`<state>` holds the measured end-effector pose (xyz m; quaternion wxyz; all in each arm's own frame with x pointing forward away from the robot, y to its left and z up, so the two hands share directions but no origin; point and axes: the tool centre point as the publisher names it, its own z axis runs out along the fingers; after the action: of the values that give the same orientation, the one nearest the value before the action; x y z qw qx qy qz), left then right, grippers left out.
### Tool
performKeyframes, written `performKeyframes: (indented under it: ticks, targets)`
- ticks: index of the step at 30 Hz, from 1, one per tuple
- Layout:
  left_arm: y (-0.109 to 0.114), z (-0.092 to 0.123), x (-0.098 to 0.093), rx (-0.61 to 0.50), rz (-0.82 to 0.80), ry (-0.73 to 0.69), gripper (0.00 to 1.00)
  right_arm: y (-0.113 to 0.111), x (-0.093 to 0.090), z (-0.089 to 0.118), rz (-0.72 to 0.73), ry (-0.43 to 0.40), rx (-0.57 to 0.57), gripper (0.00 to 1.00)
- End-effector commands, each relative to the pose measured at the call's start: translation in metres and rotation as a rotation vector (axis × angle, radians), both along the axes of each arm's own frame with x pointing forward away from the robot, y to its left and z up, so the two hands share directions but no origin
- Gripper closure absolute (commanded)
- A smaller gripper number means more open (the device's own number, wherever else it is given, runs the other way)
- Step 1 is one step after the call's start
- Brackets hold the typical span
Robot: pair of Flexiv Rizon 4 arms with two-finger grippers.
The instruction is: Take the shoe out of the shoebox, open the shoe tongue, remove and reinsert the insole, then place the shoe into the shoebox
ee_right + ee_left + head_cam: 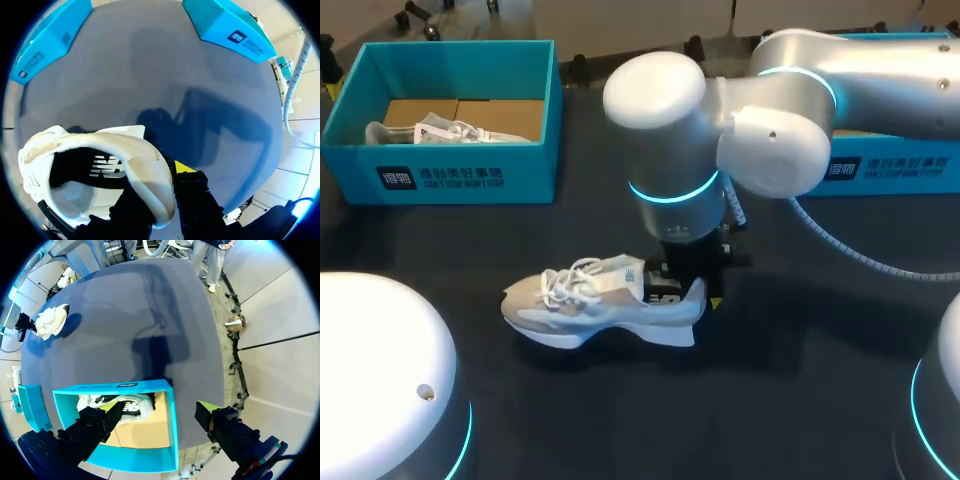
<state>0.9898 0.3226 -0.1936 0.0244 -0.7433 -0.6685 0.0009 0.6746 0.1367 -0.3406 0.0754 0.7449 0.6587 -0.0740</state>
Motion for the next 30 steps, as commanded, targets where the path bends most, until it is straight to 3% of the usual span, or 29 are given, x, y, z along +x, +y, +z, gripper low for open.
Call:
performKeyframes:
  ticks: [1, 30]
  targets:
    - [0.000, 0.000, -0.002, 0.002, -0.001, -0.004, 0.00, 0.004, -0.005, -0.003, -0.179, -0.046, -0.018, 1.00]
    - [0.000, 0.000, -0.002, 0.002, -0.001, -0.004, 0.00, -0.045, 0.001, -0.026, -0.194, -0.022, -0.058, 1.00]
